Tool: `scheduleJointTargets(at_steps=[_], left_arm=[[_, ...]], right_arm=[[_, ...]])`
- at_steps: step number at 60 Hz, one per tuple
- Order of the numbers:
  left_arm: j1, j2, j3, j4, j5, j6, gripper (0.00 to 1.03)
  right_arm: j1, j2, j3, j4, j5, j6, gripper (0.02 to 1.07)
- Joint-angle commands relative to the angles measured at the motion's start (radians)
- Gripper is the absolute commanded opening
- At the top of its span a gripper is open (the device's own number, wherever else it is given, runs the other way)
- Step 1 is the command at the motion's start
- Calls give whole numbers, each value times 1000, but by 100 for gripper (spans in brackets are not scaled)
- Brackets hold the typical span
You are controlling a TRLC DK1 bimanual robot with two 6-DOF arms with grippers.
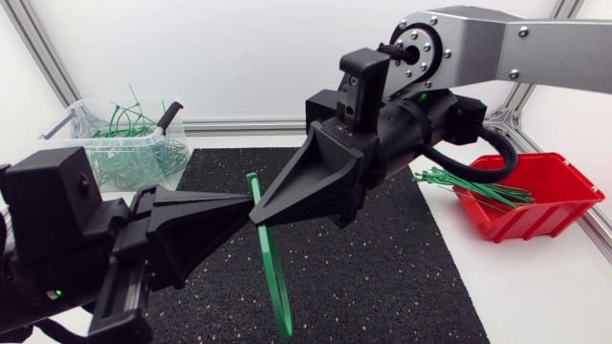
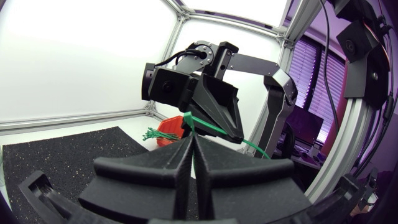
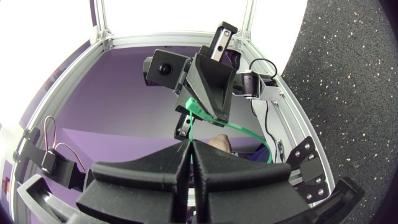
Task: Take a green cable tie from the red box, thread the tail through the head to close it, then place it in the transparent bin on the left.
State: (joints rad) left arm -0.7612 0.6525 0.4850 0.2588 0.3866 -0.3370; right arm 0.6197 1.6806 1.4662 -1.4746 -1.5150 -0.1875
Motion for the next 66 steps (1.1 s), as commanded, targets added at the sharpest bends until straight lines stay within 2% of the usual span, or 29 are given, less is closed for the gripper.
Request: scheduleJointTargets(at_steps=[1,11,25,42,47,52,66], left_arm=[[-20,-14,-16,-1,3,33,4],[-109,-27,-22,-9,-81,87,4],[-109,-24,-26,-7,-94,113,4],[-110,-28,-42,11,-155,204,4],[-133,-33,-46,14,-181,227,4],[-190,-37,-51,22,-249,273,4],[-194,-59,-45,19,-269,285,4]], right_arm=[[-5,21,0,-18,-27,-15,7],[-5,25,3,-20,-30,-15,7],[-2,30,3,-32,-36,-12,7],[-8,22,-12,-35,-36,-7,7],[-9,22,-17,-35,-36,-4,7],[-9,24,-20,-35,-36,-4,7],[-17,41,-20,-38,-36,-1,7]])
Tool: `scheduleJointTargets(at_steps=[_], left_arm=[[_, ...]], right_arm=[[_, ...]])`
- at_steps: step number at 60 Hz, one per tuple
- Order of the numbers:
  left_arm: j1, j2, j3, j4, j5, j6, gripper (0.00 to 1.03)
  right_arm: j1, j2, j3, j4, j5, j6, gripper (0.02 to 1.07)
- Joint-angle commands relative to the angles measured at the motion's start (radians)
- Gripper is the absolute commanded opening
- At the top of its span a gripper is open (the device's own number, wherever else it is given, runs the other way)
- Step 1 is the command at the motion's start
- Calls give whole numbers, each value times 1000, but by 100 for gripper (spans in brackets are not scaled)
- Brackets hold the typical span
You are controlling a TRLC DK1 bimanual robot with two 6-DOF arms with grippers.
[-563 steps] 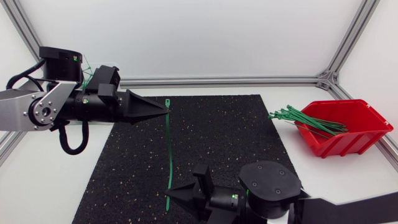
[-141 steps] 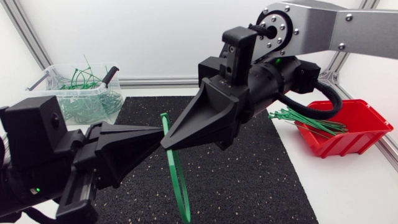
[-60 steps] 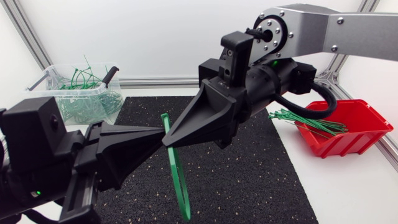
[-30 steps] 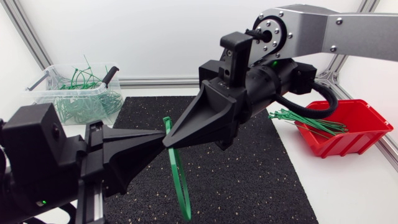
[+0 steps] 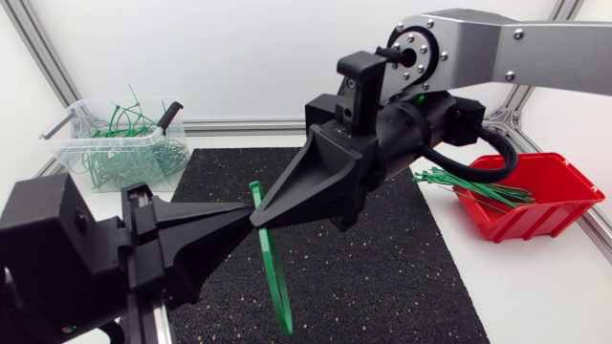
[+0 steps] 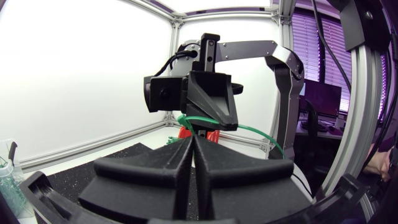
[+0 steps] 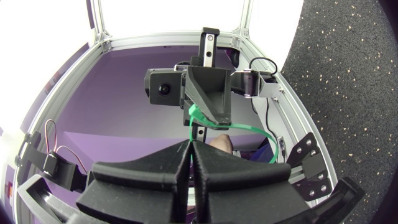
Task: Take a green cable tie from the red box, thread the tail through the head to close it, then place it in the transparent bin on the left.
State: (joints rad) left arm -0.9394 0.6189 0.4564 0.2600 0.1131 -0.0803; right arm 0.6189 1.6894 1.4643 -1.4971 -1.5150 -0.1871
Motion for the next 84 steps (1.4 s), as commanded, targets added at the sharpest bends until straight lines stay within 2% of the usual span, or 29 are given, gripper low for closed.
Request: scheduleJointTargets(at_steps=[1,31,63,64,66,69,71,84], left_arm=[[-16,-27,-16,16,5,28,4],[-58,-47,-38,8,-20,54,4],[-64,-53,-38,10,-29,65,4],[-62,-53,-38,10,-30,65,4],[-64,-51,-38,12,-30,65,4],[-61,-51,-38,12,-30,65,4],[-58,-50,-38,12,-30,65,4],[-45,-42,-33,5,-29,65,4]], right_arm=[[-16,33,-18,-15,-34,0,7],[-27,38,50,-54,-34,0,7],[-47,64,56,-66,-33,-18,7],[-47,64,57,-66,-34,-23,9],[-48,64,59,-66,-34,-35,20],[-47,53,59,-68,-31,-51,50],[-45,43,57,-68,-30,-54,60],[-45,-2,36,-68,-13,-78,60]])
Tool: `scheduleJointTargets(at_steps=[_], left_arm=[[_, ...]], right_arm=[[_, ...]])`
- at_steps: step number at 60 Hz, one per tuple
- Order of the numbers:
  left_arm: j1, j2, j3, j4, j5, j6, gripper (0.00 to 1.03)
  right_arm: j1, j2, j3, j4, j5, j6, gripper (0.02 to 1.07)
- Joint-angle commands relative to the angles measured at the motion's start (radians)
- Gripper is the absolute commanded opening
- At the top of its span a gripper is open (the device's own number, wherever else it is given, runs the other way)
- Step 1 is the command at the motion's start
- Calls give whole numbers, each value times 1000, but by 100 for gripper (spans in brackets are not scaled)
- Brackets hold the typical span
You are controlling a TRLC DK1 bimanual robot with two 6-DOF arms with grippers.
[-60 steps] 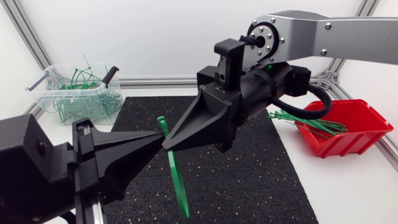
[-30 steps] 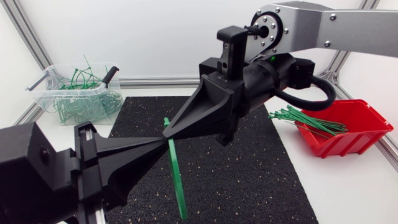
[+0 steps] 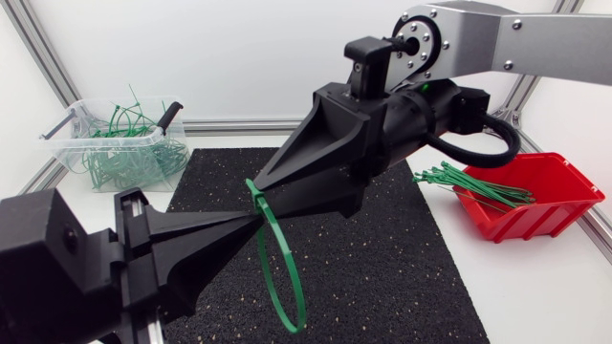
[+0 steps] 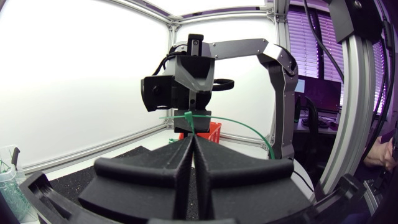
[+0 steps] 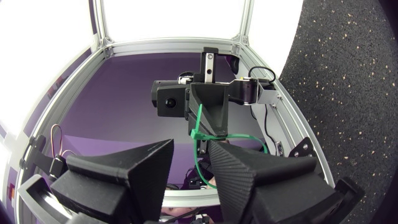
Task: Take a green cable tie from the red box, thread the tail through the head to close it, then place it in the transparent bin on the left.
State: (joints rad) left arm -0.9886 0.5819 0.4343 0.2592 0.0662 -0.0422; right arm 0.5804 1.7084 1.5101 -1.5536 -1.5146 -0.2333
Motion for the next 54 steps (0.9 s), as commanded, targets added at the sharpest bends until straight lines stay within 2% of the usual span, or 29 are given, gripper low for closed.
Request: scheduleJointTargets(at_steps=[1,17,19,23,28,43,54], left_arm=[[4,-5,-11,6,18,27,4],[5,6,-8,-2,18,25,4],[4,6,-8,-2,18,25,4],[4,4,-6,-5,18,22,4],[5,4,-6,-6,18,22,4],[5,12,-3,-5,18,21,4],[4,21,-2,-3,18,21,4]], right_arm=[[-7,-21,-11,-11,-10,-34,60],[-70,-23,2,-11,11,-97,61],[-80,-21,6,-10,13,-109,67],[-97,-21,10,3,37,-120,91],[-111,-7,18,7,47,-126,102],[-129,34,48,13,62,-133,102],[-79,50,62,-5,65,-133,102]])
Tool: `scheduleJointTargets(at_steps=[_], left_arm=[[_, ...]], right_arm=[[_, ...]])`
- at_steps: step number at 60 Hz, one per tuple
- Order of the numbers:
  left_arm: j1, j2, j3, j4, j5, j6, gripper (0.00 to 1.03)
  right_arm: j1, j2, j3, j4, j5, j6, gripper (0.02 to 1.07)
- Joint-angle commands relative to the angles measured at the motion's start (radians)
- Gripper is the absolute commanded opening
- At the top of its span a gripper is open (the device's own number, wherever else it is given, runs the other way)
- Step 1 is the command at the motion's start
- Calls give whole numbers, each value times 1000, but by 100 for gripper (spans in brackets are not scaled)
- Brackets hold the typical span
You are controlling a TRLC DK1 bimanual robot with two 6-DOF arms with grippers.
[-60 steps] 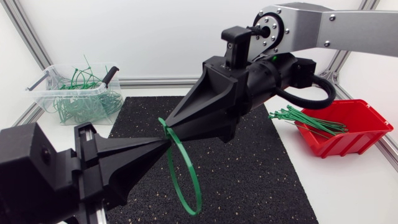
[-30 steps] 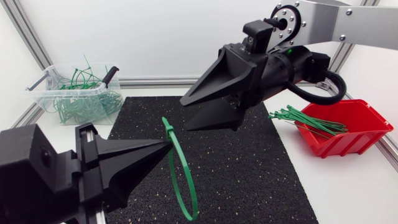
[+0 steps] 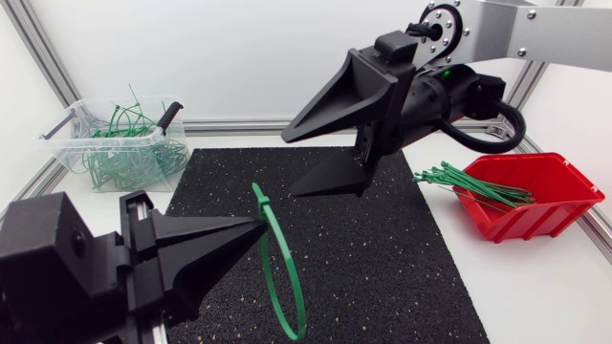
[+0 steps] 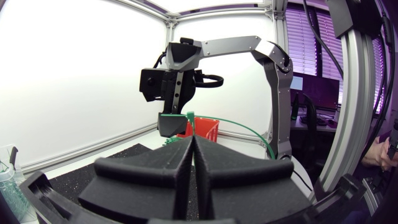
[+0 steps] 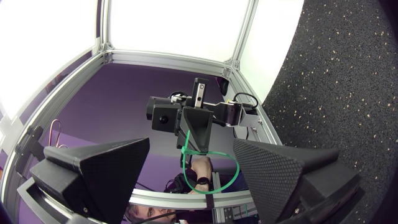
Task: Take a green cable tie from the red box, thread the tail through the head to close it, then place it in the transparent bin on the left.
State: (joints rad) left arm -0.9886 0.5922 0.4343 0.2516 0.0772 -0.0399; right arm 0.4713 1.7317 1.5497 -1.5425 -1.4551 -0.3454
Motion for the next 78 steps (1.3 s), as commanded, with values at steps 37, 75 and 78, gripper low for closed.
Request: scheduleJointTargets(at_steps=[37,75,78], left_arm=[[-1,18,1,9,7,18,4],[1,20,-2,11,7,18,4],[1,20,-3,11,7,18,4]], right_arm=[[78,74,66,-44,15,-21,76],[99,75,75,-48,9,-38,16],[101,74,73,-50,9,-38,16]])
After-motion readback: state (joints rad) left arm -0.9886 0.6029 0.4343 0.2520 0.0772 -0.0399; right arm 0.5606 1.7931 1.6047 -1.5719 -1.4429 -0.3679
